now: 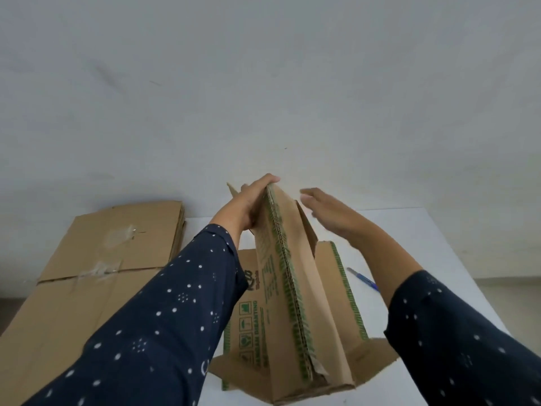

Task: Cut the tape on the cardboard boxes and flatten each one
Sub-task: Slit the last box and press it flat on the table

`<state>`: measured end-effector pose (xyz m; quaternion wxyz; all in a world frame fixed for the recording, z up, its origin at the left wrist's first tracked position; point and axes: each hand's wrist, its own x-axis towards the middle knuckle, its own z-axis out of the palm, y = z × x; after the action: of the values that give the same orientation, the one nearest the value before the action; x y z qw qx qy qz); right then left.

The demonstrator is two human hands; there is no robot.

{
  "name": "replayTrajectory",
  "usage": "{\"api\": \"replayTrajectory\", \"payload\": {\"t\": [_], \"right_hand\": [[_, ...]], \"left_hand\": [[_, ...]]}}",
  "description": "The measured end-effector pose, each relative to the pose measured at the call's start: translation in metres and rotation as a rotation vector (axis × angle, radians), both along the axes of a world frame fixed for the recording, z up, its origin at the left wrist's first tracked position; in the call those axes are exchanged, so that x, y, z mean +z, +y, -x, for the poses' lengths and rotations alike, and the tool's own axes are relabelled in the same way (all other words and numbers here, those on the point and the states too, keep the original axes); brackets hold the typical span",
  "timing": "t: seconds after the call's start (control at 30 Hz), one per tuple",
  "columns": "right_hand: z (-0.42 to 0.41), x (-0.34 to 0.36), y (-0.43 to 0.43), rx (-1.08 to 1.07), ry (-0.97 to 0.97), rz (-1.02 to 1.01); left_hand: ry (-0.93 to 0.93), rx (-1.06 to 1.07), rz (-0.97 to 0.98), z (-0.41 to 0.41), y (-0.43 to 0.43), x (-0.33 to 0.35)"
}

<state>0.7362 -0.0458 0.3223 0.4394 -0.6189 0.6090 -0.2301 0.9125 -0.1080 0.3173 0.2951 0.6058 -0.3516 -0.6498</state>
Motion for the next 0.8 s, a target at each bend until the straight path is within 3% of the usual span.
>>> {"api": "replayTrajectory", "payload": {"t": [0.1,0.17,0.33,0.43,0.53,0.63,0.73,0.8], "right_hand": [[0.027,-0.017,-0.01,0.12,0.279,-0.137],[0.024,-0.028,-0.015,0.228,0.351,-0.204],[0.042,-0.031,-0.039,0.325,0.627,-0.001],[0.06,-0.034,-0.043,0.411,0.697,-0.015],[0.067,-0.044,-0.045,0.454,0.681,-0.04],[0.058,-0.042,-0.041,0.473,0.554,-0.157],[0.046,-0.048,-0.029,0.387,0.396,-0.352],[0.036,-0.06,-0.018,0.387,0.483,-0.349]], "left_hand": [[-0.001,-0.014,0.004,-0.005,-0.003,-0.006],[0.004,-0.036,0.014,-0.005,-0.001,-0.006],[-0.059,-0.109,-0.029,-0.026,0.0,-0.013],[-0.047,-0.226,-0.06,-0.039,0.012,-0.02],[-0.042,-0.057,-0.102,-0.045,0.021,-0.037],[-0.439,0.12,-0.023,-0.044,0.023,-0.069],[-0.88,-0.044,-0.108,-0.037,0.045,-0.086],[-0.989,-0.138,-0.171,-0.034,0.06,-0.099]]}}
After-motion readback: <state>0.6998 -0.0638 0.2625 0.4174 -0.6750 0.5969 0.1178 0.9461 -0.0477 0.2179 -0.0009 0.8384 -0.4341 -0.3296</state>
